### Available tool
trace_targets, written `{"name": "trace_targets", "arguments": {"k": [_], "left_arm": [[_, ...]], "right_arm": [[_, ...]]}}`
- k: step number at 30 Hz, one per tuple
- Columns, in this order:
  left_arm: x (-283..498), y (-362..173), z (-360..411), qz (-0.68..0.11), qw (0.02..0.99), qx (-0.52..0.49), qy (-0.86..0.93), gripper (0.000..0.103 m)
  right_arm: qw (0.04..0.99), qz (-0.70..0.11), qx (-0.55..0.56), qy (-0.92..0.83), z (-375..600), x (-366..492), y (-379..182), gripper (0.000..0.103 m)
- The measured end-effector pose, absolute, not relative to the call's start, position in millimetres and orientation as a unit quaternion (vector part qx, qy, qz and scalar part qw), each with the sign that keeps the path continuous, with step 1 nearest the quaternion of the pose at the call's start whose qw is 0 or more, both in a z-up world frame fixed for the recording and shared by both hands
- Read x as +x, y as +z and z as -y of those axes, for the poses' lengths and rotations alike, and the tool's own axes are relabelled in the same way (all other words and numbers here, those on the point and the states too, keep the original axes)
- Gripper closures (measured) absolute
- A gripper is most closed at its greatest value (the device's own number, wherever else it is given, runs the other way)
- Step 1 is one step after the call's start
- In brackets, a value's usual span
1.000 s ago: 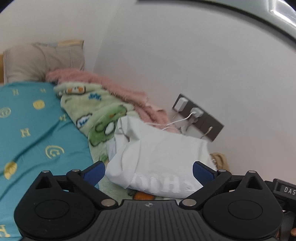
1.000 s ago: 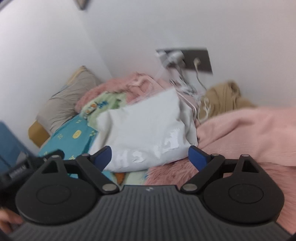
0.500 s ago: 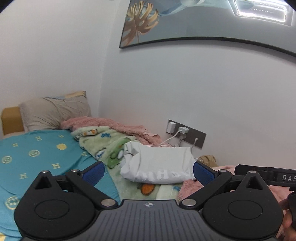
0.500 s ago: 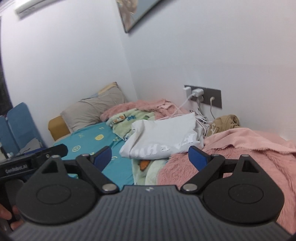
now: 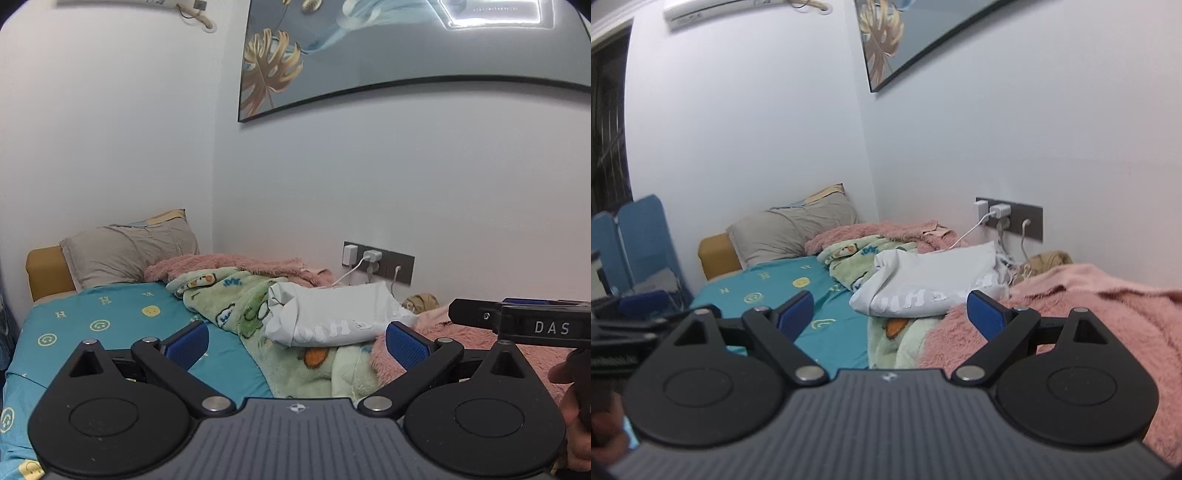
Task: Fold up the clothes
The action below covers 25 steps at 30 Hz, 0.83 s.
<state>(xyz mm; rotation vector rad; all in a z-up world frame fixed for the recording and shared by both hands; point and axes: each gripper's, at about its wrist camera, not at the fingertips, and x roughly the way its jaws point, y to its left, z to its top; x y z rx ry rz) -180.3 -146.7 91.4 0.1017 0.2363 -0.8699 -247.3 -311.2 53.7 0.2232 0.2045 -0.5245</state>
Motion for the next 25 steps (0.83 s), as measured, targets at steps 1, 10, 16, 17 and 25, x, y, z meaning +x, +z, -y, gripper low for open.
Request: {"name": "trace_targets", "arguments": {"k": [1,10,16,17,25], "left_arm": [[-180,92,144,-0.112,0.899,0.045,-0.420,0.000],[-177,87,136,-0.113,0.902,0.039,-0.415,0.000],[-175,88,134,-0.117,0.904,0.037,-0.410,0.000],[-176,88,133,-0.116,0.904,0.036,-0.409,0.000],[-178,92,131,-0.112,0.906,0.037,-0.406,0.000]], "right_arm": [[0.955,-0.099,0.103,-0.259,309,-247,55,0.012],[0.954,-0.105,0.085,-0.267,303,-244,56,0.012],[0.955,-0.109,0.079,-0.265,298,-240,57,0.012],[0.955,-0.111,0.079,-0.264,297,-239,57,0.012],[0.954,-0.120,0.074,-0.265,291,-238,55,0.012]]}}
